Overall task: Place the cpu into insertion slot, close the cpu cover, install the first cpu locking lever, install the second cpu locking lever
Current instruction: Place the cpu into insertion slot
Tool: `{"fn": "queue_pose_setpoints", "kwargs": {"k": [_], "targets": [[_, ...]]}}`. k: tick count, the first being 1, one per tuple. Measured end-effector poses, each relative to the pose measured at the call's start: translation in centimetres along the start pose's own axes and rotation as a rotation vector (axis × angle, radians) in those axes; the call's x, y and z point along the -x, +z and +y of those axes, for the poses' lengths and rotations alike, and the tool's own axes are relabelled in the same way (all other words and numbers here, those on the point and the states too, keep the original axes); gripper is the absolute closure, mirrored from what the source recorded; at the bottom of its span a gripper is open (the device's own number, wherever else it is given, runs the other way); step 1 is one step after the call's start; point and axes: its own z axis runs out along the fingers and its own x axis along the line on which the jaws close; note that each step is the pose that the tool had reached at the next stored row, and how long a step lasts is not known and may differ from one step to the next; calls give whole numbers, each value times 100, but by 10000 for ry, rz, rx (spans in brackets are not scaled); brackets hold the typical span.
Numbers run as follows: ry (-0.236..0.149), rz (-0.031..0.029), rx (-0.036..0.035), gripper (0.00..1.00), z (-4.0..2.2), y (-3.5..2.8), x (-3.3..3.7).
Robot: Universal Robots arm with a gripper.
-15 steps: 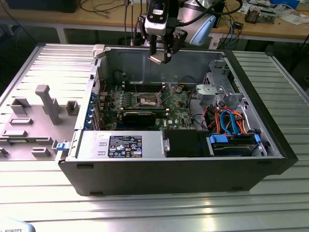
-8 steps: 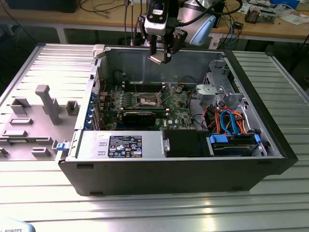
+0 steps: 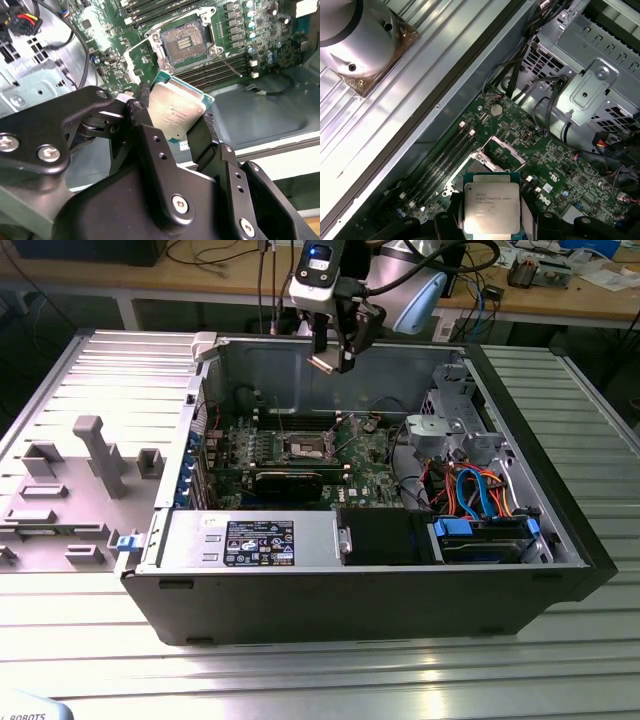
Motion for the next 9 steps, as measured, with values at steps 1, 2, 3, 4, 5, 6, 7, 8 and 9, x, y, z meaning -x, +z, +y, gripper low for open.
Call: {"fn": "queue_pose_setpoints", "kwargs": {"k": [1, 2, 3, 4, 5, 6, 7, 8, 9], "targets": [[24, -3, -1, 46, -2, 0, -2], [33, -4, -1, 46, -4, 1, -3], [43, -5, 0, 46, -6, 2, -5], [53, -6, 1, 46, -8, 3, -6], [78, -8, 2, 46, -10, 5, -7], [125, -11, 4, 46, -11, 7, -9], [175, -16, 5, 46, -13, 9, -9], [246, -22, 6, 46, -14, 11, -10], [295, -26, 7, 46, -15, 14, -11]]}}
